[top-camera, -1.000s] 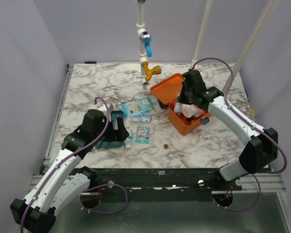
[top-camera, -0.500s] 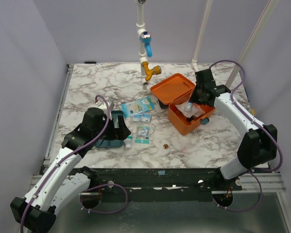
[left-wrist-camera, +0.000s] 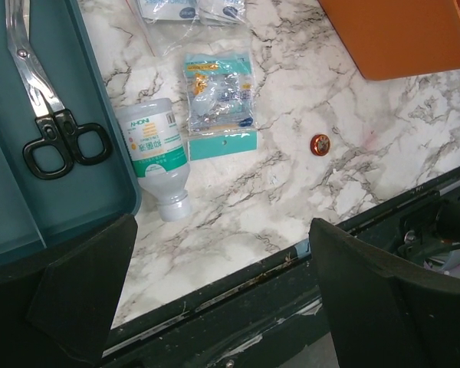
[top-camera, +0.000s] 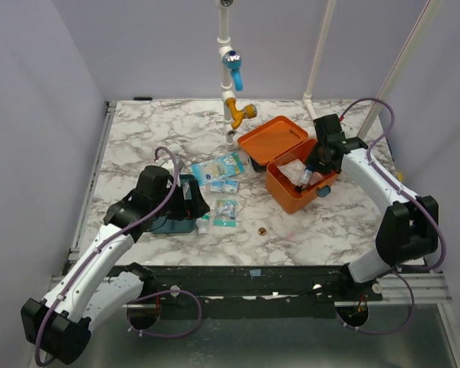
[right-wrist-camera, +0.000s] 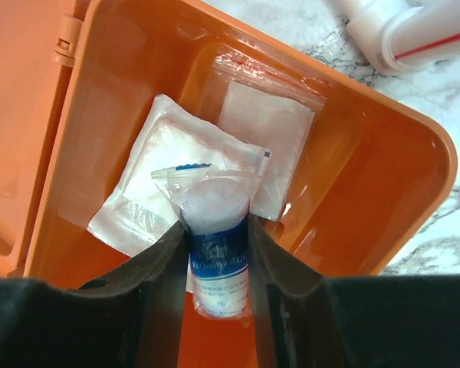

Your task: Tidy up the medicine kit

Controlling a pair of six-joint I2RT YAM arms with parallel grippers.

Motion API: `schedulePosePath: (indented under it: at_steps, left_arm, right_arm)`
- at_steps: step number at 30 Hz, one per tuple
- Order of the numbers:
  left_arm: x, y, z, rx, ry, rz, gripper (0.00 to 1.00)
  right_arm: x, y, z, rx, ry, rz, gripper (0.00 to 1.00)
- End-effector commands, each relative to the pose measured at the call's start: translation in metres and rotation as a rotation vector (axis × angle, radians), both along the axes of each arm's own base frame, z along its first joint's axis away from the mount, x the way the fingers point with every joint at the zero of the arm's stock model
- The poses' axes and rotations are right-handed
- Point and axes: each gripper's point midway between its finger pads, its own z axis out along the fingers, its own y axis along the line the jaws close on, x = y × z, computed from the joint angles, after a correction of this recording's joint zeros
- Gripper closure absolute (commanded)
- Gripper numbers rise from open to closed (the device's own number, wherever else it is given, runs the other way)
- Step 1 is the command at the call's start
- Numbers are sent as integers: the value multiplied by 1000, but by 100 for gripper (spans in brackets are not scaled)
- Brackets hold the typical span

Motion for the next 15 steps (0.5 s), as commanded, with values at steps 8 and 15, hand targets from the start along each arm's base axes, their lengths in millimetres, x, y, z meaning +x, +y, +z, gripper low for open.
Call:
schedulePosePath:
  at_steps: [8, 15]
  left_arm:
    - [11, -13, 11, -58, 10, 12, 2]
    - [17, -16, -2, -43, 68, 30, 2]
  right_arm:
    - [3, 4, 44, 61, -124, 59, 49]
    - [-5, 42, 75, 146, -167, 302, 49]
